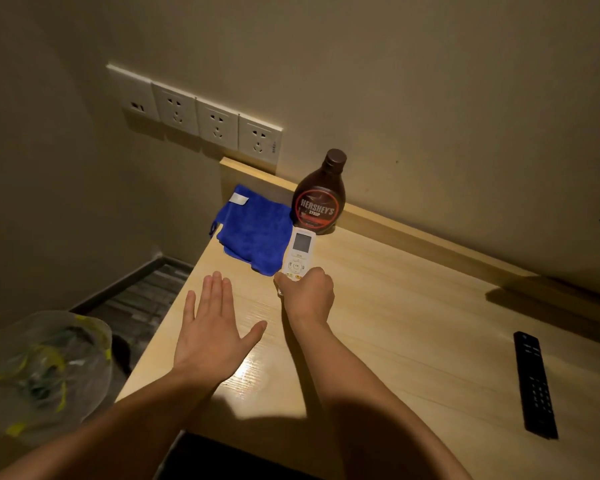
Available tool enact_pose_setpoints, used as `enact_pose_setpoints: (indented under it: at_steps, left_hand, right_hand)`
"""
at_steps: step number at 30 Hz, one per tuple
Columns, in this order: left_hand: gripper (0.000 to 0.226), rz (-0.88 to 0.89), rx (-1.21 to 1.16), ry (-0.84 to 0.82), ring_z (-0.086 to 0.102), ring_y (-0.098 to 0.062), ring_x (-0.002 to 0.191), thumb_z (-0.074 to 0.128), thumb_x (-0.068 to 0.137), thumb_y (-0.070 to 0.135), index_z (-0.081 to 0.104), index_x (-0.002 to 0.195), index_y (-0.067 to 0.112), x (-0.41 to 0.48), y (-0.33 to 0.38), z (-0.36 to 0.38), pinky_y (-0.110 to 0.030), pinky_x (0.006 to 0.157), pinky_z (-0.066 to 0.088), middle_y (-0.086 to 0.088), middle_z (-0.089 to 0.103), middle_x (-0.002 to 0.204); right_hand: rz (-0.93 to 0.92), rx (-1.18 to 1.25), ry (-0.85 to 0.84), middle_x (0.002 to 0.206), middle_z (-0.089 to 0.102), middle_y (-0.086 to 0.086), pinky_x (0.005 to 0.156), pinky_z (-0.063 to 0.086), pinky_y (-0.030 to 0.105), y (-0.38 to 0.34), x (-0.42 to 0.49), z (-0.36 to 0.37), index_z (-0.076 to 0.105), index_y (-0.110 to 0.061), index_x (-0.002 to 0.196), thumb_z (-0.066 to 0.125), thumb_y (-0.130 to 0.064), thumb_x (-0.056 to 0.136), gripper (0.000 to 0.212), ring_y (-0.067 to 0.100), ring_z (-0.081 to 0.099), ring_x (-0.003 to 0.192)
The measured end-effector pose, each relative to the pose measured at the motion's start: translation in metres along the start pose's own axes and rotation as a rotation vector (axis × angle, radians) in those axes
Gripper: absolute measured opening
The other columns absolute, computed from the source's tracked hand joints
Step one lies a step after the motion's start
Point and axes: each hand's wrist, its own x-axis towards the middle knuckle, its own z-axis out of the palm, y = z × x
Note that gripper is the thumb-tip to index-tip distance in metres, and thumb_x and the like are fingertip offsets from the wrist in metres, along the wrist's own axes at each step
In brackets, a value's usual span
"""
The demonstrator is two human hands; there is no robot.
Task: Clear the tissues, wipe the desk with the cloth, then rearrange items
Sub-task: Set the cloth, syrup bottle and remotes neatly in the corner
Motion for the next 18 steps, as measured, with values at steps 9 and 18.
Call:
enact_pose_setpoints:
  at_steps: [9,18]
  left_hand:
    - [0.108,-0.007,-0.021,-0.013,-0.026,-0.025,0.159,0.001,0.089,0.088,-0.023,0.160,0.010,0.000,0.000,-0.001,-0.052,0.131,-0.008,-0.010,-0.027,0.171]
    - [0.108,-0.012,-0.029,-0.025,-0.022,-0.024,0.160,0.004,0.091,0.087,-0.016,0.165,0.010,0.001,0.000,-0.002,-0.051,0.131,-0.008,-0.010,-0.020,0.174]
  right_hand:
    - [-0.052,0.006,0.020,0.109,0.067,0.008,0.073,0.062,0.039,0.006,0.003,0.010,0.061,-0.014,0.103,0.081,-0.056,0.078,0.052,0.027,0.070,0.097]
    - [-0.147,0.026,0.078,0.110,0.064,0.006,0.075,0.043,0.029,0.045,-0.012,-0.033,0.065,-0.006,0.117,0.075,-0.054,0.085,0.059,0.018,0.059,0.094]
